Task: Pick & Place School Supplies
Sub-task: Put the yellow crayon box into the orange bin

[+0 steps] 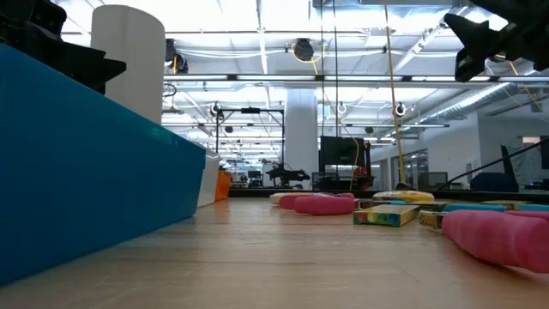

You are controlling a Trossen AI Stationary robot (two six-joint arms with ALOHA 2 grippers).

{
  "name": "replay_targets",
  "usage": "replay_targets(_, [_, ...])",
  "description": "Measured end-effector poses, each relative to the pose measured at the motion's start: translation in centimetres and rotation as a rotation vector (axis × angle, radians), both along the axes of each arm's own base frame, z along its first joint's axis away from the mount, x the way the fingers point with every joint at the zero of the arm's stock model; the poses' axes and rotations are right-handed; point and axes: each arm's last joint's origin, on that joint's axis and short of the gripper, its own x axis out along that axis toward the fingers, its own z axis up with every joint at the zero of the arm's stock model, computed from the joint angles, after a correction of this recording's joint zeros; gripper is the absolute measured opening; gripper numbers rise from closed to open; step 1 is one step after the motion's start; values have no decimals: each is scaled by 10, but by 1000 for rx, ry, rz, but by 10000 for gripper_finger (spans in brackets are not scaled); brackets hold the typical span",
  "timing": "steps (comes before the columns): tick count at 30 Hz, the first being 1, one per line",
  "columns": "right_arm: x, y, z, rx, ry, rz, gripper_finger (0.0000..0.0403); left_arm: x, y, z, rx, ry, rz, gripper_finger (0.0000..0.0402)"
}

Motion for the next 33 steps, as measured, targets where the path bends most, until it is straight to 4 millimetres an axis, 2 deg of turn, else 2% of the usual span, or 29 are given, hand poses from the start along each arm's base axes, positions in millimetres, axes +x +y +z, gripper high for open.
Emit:
replay_targets(10, [2, -1, -1, -3, 11, -35, 157, 0, 0, 0, 0, 0, 0, 200])
replay_targets(13, [5, -3, 0, -14, 18, -150, 166, 0, 0, 0, 0, -1, 0, 200])
replay_targets(16, [13, -4, -2, 2, 66, -254, 197, 0, 0, 0, 0, -1, 0, 200])
replay_targets(20, [31, -5, -17, -68, 335, -406, 250, 0, 0, 0, 0, -2, 0, 200])
replay_targets(24, [58, -3, 8, -156, 530, -526, 284, 0, 0, 0, 0, -2, 0, 200])
replay_targets(27, [79, -6, 15, -266, 767, -605, 290, 0, 0, 1, -2, -8, 2, 200])
replay_targets(30, [97, -18, 34, -238, 931, -644, 287, 0, 0, 2, -4, -18, 1, 200])
replay_targets(33, [107, -33, 36, -199, 1140, -637, 287, 0, 0, 2, -4, -21, 1, 200])
